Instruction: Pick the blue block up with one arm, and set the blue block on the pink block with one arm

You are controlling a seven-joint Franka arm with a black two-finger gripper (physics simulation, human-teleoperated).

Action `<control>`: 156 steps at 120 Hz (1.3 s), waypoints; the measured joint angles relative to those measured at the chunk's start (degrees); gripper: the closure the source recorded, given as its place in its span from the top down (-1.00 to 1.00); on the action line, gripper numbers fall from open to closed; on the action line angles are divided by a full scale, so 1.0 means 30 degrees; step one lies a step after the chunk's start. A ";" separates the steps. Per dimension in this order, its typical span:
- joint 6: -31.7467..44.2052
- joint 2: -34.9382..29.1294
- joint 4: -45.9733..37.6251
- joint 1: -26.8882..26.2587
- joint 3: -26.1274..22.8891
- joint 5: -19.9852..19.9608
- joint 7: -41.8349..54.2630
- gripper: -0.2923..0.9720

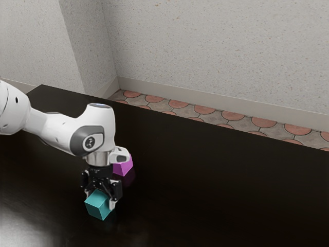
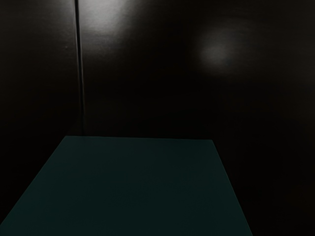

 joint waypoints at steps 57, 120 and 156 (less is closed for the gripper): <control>0.0650 0.0869 0.0076 0.0111 0.0001 0.0473 -0.0761 0.22; -0.0583 0.0548 0.4619 0.1077 0.0152 0.0495 0.1120 0.05; -0.2397 0.3470 0.8936 0.1372 0.0387 0.1916 0.2882 0.05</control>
